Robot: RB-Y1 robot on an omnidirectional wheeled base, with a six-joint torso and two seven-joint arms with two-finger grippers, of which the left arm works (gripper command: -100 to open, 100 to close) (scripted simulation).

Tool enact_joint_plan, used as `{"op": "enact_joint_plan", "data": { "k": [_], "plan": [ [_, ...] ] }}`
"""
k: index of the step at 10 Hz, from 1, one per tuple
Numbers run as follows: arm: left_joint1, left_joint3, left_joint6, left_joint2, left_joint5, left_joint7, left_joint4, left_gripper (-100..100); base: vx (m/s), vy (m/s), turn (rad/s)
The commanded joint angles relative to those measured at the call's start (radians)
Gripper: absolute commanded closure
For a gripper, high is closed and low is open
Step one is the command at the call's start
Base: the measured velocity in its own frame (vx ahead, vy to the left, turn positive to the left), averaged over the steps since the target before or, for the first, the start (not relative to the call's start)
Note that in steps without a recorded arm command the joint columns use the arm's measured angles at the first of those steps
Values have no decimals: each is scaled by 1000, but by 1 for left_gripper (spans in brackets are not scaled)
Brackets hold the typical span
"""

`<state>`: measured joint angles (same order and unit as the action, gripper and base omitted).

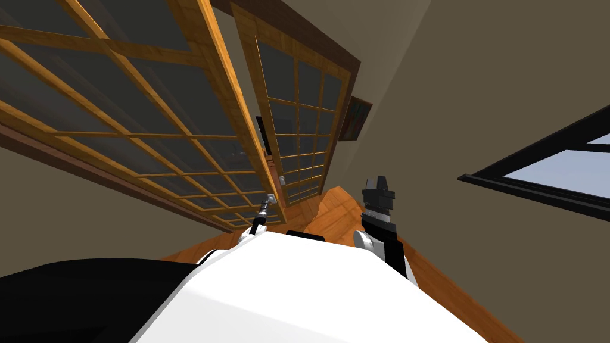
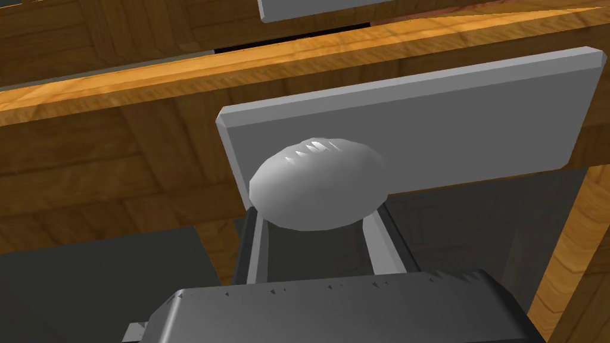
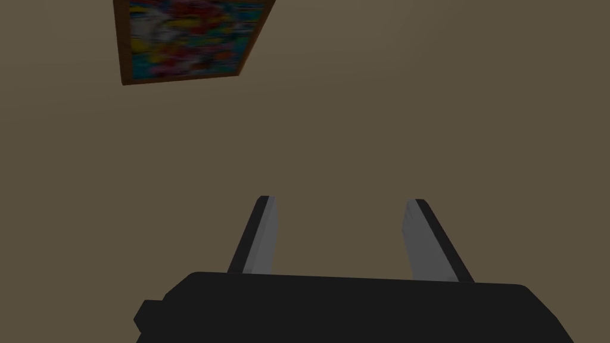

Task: Pull the door open

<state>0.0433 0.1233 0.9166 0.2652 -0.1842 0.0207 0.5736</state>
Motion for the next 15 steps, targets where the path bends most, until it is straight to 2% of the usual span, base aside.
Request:
{"op": "enact_joint_plan", "data": {
  "k": [1, 2, 3, 4, 6, 7, 8, 9, 13, 14, 15],
  "plan": [
    [2, -13, 2, -2, -24, 50, 1, 100, -51, 28, -106],
    [2, -13, 2, -2, -24, 68, 1, 100, -46, 23, -58],
    [1, -20, 1, 0, -41, 103, 3, 100, -51, 20, -83],
    [1, -20, 1, 0, -41, 110, 3, 100, -38, 13, -32],
    [0, -33, -1, 2, -75, 175, 7, 100, -45, 13, -94],
    [0, -33, -1, 2, -75, 193, 7, 100, -43, 21, -37],
    [-1, -39, -2, 4, -93, 224, 9, 100, -43, 25, -52],
    [-4, -36, -10, 3, -100, 239, 8, -100, -42, 27, -39],
    [1, -51, -13, -8, -139, 344, 15, -100, -58, 6, -38],
    [1, -51, -13, -8, -139, 352, 15, -100, -51, -10, -30],
    [2, -55, -14, -11, -152, 389, 17, -100, -39, 1, -21]
  ]
}}
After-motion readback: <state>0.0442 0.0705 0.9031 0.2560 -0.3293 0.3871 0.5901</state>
